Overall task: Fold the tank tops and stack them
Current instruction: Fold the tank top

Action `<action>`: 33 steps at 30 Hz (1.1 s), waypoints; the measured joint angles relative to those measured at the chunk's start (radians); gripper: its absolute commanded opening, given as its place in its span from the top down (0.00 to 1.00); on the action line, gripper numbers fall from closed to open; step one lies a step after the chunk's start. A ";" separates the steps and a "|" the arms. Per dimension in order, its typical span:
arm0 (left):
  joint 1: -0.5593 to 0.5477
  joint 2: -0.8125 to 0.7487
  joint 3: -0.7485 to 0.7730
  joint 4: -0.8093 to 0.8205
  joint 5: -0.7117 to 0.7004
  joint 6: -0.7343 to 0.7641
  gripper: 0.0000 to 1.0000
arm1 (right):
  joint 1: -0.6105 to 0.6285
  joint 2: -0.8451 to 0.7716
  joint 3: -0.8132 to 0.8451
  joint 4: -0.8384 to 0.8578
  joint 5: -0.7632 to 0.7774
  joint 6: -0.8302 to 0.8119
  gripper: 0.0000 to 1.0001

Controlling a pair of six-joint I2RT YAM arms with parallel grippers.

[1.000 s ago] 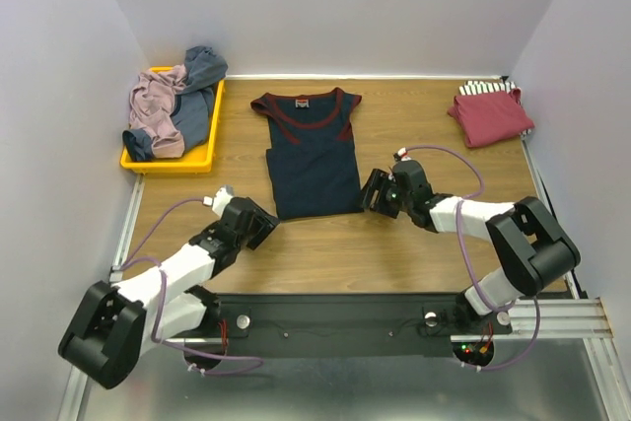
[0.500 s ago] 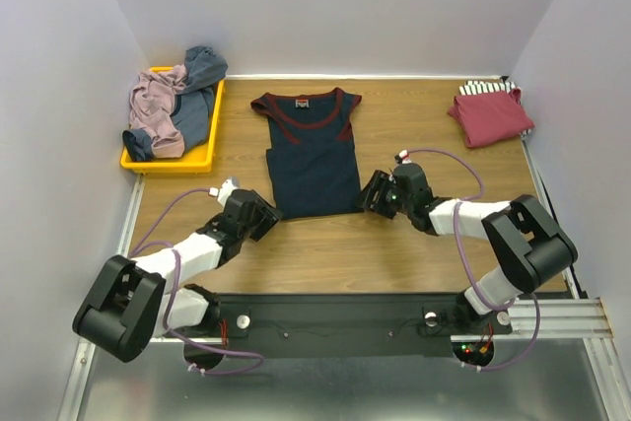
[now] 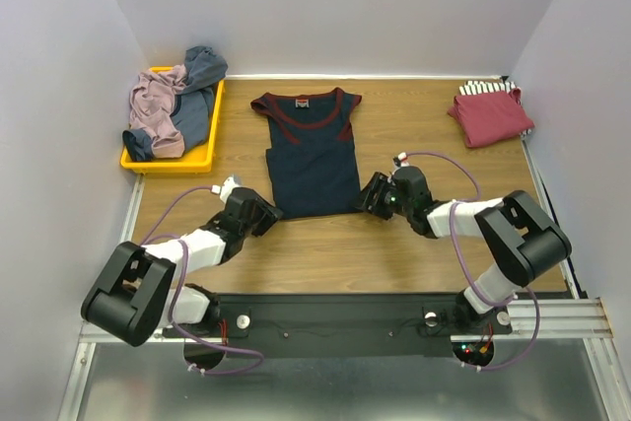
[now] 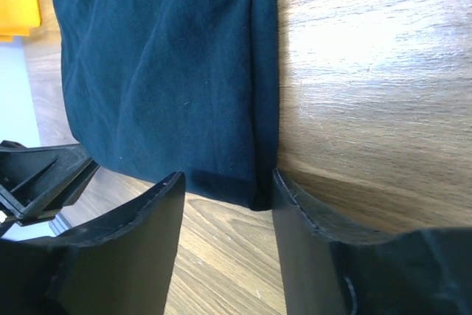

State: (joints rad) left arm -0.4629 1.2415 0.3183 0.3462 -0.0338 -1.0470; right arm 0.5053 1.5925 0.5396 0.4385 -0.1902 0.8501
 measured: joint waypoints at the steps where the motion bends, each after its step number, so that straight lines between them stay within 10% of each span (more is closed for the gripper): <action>1: 0.000 0.008 -0.001 0.012 0.003 0.000 0.63 | 0.000 0.003 0.000 0.004 -0.001 0.003 0.48; 8: 0.000 0.020 -0.019 0.047 0.011 0.013 1.00 | 0.000 0.021 -0.002 0.013 -0.002 0.014 0.69; 16: -0.003 -0.019 -0.024 0.008 0.014 0.014 1.00 | 0.002 0.024 -0.011 -0.010 -0.002 0.010 0.97; 26: -0.162 -0.239 -0.024 -0.250 -0.039 -0.048 1.00 | 0.093 -0.227 -0.072 -0.273 0.057 -0.037 0.99; 33: -0.389 -0.486 -0.022 -0.470 -0.105 -0.183 1.00 | 0.372 -0.483 -0.121 -0.449 0.183 0.012 1.00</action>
State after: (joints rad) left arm -0.8524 0.7555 0.2966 -0.1242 -0.1390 -1.2301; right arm 0.8776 1.1099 0.4191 -0.0101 -0.0071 0.8623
